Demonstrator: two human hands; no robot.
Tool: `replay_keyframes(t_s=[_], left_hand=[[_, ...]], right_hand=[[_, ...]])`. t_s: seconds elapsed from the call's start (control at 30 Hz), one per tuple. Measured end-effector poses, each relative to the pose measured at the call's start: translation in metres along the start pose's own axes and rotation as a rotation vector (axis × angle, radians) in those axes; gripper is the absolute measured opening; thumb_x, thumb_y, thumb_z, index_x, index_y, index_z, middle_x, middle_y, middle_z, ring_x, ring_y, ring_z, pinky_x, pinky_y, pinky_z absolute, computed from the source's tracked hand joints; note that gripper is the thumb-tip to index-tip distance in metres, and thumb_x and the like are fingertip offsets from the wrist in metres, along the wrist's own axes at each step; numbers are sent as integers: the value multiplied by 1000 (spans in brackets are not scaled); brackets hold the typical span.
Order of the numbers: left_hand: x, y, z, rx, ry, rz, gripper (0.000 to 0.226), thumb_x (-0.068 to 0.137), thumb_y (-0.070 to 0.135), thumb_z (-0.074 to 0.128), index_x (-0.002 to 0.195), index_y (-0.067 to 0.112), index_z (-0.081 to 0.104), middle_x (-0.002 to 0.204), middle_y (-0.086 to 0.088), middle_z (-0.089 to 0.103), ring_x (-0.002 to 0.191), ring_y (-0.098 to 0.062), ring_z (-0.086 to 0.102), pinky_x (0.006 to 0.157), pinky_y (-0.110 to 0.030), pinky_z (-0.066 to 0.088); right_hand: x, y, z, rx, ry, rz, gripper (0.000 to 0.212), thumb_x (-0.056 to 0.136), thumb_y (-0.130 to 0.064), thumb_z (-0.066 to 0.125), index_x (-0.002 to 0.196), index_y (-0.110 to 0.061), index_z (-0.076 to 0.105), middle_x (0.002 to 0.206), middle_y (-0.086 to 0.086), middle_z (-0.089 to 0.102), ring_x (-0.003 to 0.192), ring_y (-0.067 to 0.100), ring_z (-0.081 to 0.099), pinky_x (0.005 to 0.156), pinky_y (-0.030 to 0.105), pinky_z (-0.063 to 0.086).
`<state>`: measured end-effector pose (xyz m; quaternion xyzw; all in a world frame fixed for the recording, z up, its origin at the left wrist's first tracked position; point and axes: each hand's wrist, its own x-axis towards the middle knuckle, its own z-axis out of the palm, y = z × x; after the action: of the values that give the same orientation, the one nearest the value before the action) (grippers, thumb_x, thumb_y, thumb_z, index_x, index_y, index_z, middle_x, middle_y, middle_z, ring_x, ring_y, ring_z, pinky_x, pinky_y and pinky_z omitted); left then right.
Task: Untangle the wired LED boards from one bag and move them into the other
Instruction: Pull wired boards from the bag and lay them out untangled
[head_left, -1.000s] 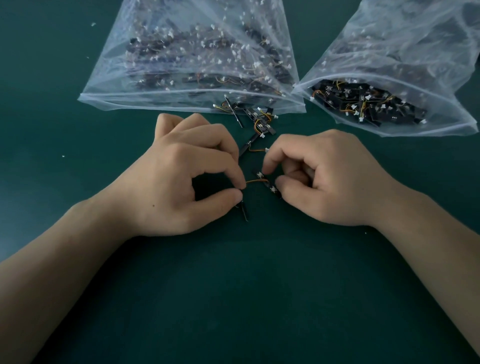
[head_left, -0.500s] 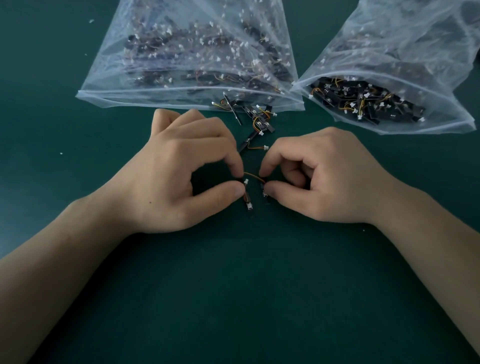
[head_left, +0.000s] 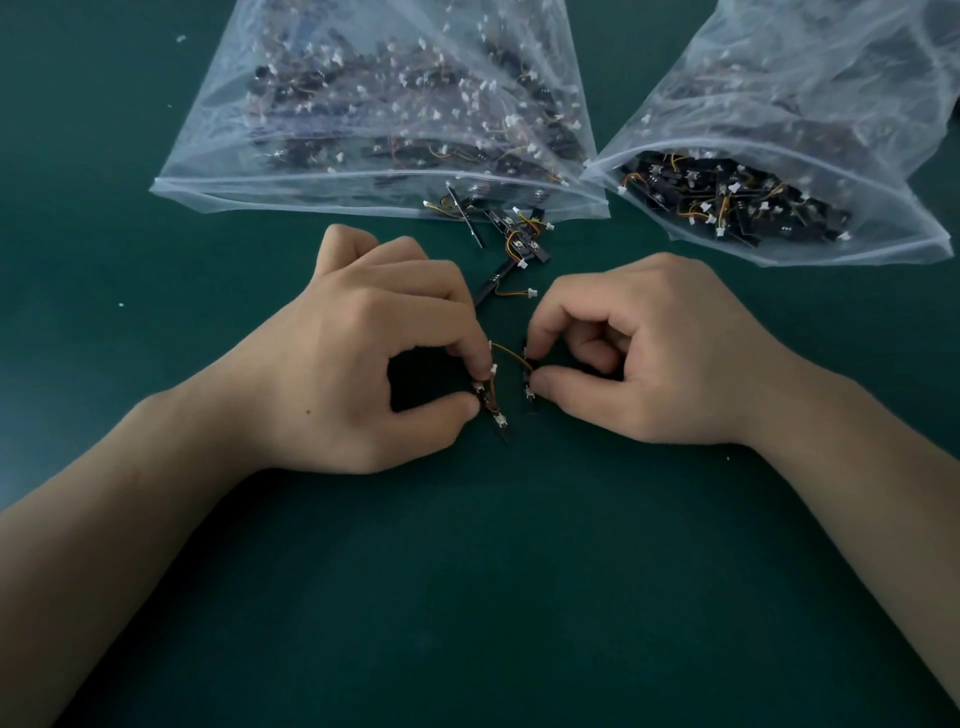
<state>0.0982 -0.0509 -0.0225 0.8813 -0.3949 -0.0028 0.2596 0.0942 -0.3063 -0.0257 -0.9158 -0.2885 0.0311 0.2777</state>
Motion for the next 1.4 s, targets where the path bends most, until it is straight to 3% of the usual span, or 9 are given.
replay_keyframes(t_s=[0.17, 0.5, 0.8, 0.9, 0.97, 1.07, 1.17, 1.3, 1.4], left_hand=[[2, 7, 6, 71, 50, -17, 37, 87, 66, 69, 85, 29, 70, 90, 14, 62, 86, -15, 55, 91, -40, 26], [0, -5, -3, 82, 64, 3, 21, 82, 51, 77, 90, 32, 71, 93, 17, 66, 88, -14, 57, 90, -43, 26], [-2, -8, -6, 43, 27, 53, 46, 78, 58, 73, 112, 29, 67, 94, 18, 58, 89, -11, 57, 92, -41, 29], [0, -9, -8, -21, 129, 38, 45, 89, 60, 64, 110, 21, 69, 92, 13, 60, 90, -10, 57, 91, -40, 33], [2, -11, -9, -44, 277, -35, 30, 96, 44, 62, 103, 15, 70, 87, 9, 63, 86, -11, 57, 87, -39, 39], [3, -20, -5, 55, 400, -181, 14, 93, 28, 67, 98, 15, 71, 85, 7, 63, 79, -10, 50, 86, -40, 45], [2, -28, -3, 80, 345, -307, 18, 88, 32, 65, 101, 20, 71, 90, 9, 63, 83, -10, 51, 89, -40, 48], [3, -28, -5, 35, 258, -338, 21, 82, 33, 66, 101, 25, 71, 90, 14, 61, 85, -5, 52, 82, -23, 42], [3, -28, -7, 49, 188, -325, 24, 80, 35, 68, 103, 27, 71, 92, 15, 59, 88, -11, 53, 86, -25, 39]], right_hand=[[0, 0, -1, 24, 10, -10, 17, 87, -51, 68, 97, -36, 69, 57, -8, 48, 60, 15, 54, 58, 29, 37], [0, 4, 0, 58, -6, -46, 11, 84, -45, 76, 89, -35, 74, 52, -7, 45, 57, 18, 52, 57, 30, 41], [-1, 5, 2, 37, -13, -165, 8, 88, -37, 77, 92, -31, 78, 61, -9, 52, 60, 10, 52, 56, 37, 46], [-2, 5, 3, 43, 89, -212, 8, 92, -29, 76, 93, -22, 79, 65, -7, 58, 59, 9, 51, 57, 29, 44], [0, 7, 0, 58, 245, -179, 9, 95, -21, 73, 91, -15, 78, 66, -4, 63, 58, 9, 54, 59, 19, 40], [6, 11, 0, -1, 311, -73, 10, 96, -23, 73, 99, -16, 78, 63, -5, 60, 57, 9, 54, 58, 28, 45], [10, 9, 6, -105, 216, -2, 19, 96, -38, 69, 112, -29, 75, 63, -13, 53, 60, 5, 53, 59, 34, 50], [11, 7, 6, -115, 216, 11, 8, 96, -35, 68, 91, -31, 73, 65, -12, 57, 64, 8, 56, 57, 36, 50], [12, 8, 7, -90, 218, -7, 9, 98, -31, 66, 91, -27, 71, 66, -14, 57, 63, 9, 56, 57, 35, 49]])
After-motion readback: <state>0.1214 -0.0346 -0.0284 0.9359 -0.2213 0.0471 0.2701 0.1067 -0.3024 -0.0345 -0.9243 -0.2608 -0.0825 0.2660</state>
